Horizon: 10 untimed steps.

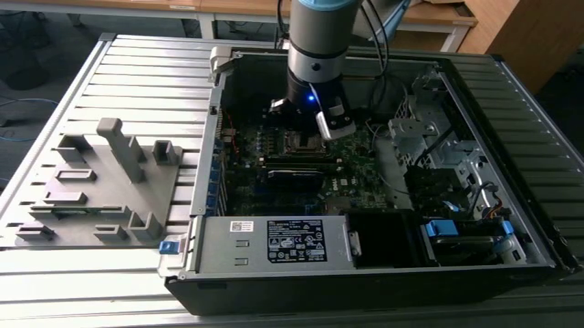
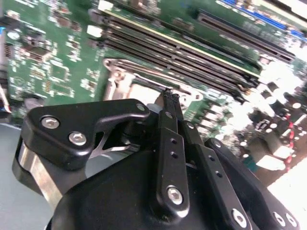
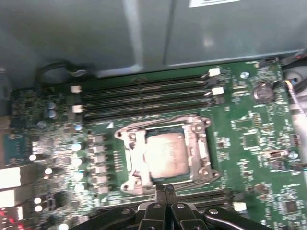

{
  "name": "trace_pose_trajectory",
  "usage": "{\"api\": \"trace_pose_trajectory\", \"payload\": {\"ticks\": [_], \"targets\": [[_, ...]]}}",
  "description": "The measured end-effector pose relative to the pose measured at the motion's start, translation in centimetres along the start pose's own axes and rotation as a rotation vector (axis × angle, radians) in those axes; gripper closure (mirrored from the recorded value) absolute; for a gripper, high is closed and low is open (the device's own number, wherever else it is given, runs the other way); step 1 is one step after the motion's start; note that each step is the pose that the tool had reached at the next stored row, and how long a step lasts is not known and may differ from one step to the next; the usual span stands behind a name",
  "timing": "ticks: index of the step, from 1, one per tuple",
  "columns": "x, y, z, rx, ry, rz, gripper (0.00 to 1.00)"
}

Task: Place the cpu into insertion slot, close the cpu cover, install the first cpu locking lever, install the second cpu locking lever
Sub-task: 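Install the second cpu locking lever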

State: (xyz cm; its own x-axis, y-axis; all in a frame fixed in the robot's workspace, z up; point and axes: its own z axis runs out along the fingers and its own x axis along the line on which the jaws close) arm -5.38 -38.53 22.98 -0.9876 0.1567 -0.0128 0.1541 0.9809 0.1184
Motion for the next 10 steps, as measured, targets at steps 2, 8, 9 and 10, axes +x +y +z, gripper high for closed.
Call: {"api": "trace_pose_trajectory", "payload": {"ticks": [2, 8, 9, 10], "targets": [[-0.31, 0.08, 0.01, 0.0001, 0.0002, 0.000, 0.89], [-0.10, 1.42, 0.21, 0.0009, 0.0001, 0.000, 0.89], [-0.09, 1.63, 0.24, 0.0014, 0.0000, 0.000, 0.89], [-0.10, 1.79, 0.27, 0.0018, -0.0001, 0.000, 0.89]]}}
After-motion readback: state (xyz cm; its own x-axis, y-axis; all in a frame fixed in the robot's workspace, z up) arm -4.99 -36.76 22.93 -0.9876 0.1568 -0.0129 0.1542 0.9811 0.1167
